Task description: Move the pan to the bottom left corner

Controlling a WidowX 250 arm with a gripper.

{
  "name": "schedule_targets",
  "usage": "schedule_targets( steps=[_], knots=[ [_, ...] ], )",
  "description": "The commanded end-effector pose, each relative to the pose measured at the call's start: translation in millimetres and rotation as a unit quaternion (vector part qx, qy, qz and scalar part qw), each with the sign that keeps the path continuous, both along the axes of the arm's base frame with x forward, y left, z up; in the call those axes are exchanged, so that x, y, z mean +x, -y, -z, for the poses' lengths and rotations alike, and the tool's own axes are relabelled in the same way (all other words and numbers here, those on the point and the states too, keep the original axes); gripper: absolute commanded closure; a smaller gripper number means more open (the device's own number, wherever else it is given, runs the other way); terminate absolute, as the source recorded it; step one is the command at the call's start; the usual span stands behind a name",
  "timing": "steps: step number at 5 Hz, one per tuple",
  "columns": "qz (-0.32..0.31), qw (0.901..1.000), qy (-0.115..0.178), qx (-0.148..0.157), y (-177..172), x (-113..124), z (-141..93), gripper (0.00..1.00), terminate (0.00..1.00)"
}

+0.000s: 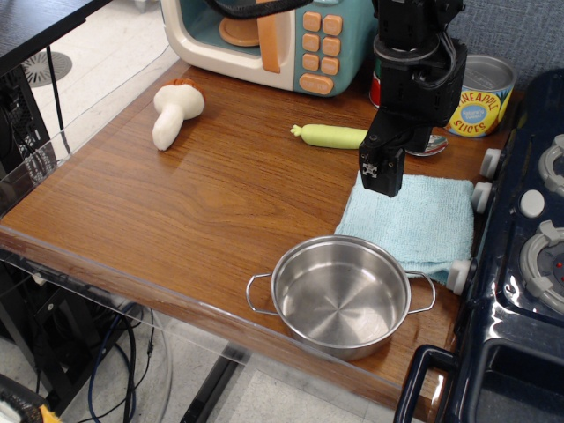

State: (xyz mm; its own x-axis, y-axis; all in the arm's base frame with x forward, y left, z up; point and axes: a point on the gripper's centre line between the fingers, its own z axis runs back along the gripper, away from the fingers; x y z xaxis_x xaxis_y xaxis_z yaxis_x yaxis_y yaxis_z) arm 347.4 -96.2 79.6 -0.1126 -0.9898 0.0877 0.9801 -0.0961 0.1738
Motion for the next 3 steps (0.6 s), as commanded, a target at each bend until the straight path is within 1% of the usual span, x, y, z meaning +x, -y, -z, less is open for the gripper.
schedule_targets(
  steps=[1,2,3],
  knots=[
    [0.000,1.0000,0.000,0.000,0.0,0.0,0.0,0.00,0.00],
    [-0.036,0.9991,0.006,0.024,-6.6,-17.1,-5.4,0.00,0.00],
    [-0.054,0.9975,-0.008,0.045,-13.2,-32.0,-9.5,0.00,0.00]
  ],
)
